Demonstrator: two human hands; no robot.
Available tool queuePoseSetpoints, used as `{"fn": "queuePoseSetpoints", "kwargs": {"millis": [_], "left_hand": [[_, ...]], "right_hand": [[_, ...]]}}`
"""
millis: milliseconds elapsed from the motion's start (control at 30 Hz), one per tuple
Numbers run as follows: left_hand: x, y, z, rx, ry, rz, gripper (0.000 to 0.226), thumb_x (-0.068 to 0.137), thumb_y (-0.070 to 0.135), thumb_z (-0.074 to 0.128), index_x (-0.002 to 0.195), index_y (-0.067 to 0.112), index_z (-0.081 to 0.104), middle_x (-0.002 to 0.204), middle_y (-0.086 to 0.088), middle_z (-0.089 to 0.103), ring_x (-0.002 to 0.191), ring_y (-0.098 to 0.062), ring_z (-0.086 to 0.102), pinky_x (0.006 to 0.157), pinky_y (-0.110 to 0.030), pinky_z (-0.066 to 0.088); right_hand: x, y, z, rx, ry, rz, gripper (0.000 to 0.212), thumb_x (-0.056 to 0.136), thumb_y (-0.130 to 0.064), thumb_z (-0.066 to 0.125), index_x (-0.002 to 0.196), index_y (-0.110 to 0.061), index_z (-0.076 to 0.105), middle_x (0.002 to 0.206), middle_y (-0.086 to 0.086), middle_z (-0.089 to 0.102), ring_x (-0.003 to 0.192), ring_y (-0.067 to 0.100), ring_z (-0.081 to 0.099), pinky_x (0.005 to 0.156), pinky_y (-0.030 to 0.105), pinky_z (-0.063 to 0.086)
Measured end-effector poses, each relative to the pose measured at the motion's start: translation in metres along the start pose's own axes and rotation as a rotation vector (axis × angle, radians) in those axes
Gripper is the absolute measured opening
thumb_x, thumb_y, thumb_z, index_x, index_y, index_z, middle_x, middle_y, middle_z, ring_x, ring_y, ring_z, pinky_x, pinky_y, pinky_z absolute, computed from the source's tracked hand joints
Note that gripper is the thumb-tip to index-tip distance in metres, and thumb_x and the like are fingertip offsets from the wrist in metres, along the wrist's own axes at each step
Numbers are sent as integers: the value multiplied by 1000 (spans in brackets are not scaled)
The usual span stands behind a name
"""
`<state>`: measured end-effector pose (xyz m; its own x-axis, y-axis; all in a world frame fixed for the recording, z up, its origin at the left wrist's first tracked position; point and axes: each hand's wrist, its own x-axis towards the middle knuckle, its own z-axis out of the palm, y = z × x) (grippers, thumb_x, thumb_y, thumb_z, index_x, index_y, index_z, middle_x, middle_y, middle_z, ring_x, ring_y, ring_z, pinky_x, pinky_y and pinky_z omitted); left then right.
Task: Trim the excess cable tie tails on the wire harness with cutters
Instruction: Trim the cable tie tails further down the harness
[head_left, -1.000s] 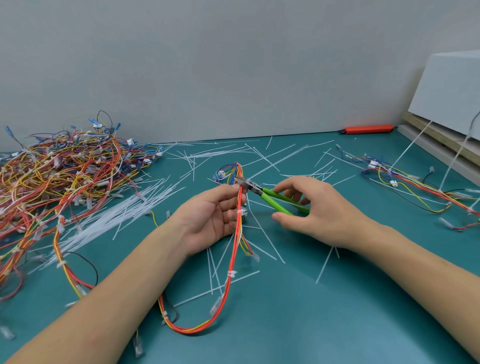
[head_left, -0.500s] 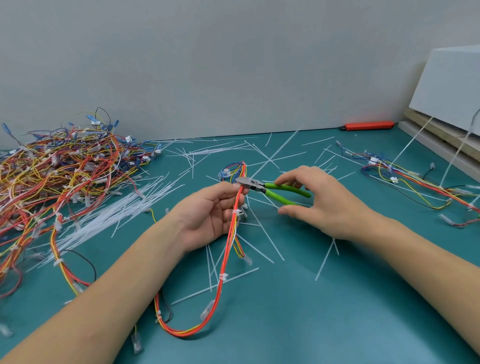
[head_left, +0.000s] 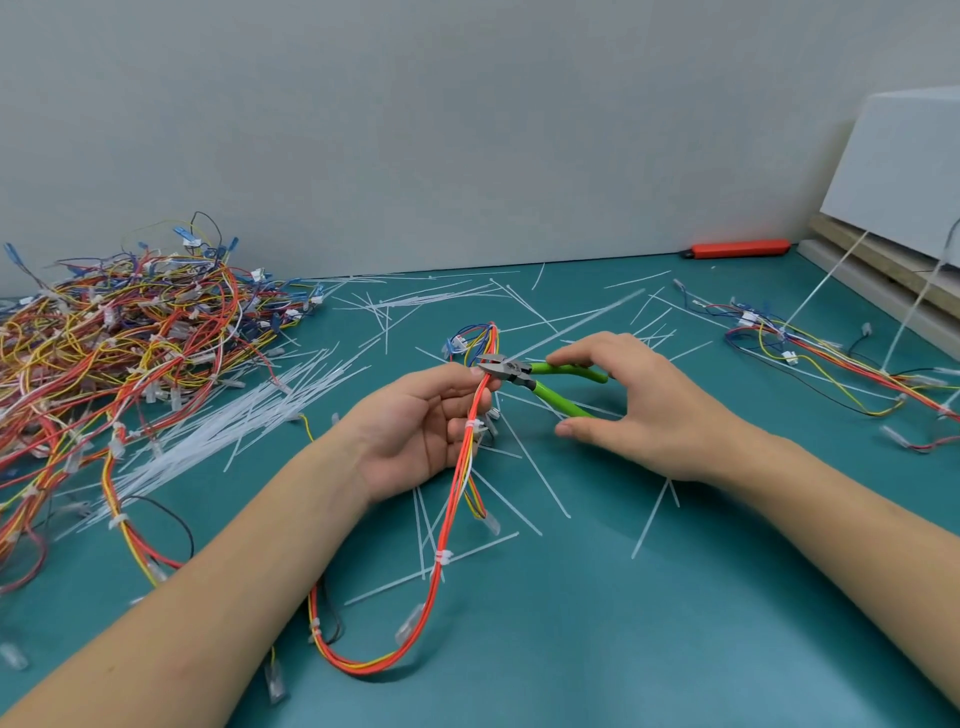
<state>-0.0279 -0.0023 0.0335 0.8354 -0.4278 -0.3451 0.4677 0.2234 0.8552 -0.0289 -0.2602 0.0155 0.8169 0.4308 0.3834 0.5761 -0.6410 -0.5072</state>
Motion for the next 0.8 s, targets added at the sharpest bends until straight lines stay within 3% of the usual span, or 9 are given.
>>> {"fn": "queuePoseSetpoints", "kwargs": {"millis": [200,400,667,800], "left_hand": [[0,0,-2,14,-34,-18,15,76,23,71,82,12,80,71,3,65,45,-8,42,47,-20,41],[-1,0,-2,4,-42,-21,14,76,23,72,82,12,79,71,2,65,46,-8,41,48,-21,41],[-1,0,-3,-8,-49,-25,15,78,22,70,82,11,79,71,1,65,47,-9,39,48,-22,42],[-1,0,-3,-7,-56,-34,16,78,23,71,83,11,79,71,1,64,47,-9,39,47,-23,43]], "right_hand": [[1,4,-2,39,6,18,58,79,-26,90,131,-28,63,126,-13,62,123,2,52,100,6,33],[1,7,-1,25,18,33,54,78,-28,91,125,-31,63,119,-14,63,116,4,55,95,9,38],[2,5,1,48,28,-10,61,80,-26,90,134,-27,64,131,-18,60,128,-1,50,102,4,32],[1,6,-1,33,-1,13,57,80,-27,90,131,-30,63,124,-16,63,121,1,53,98,8,35]]}}
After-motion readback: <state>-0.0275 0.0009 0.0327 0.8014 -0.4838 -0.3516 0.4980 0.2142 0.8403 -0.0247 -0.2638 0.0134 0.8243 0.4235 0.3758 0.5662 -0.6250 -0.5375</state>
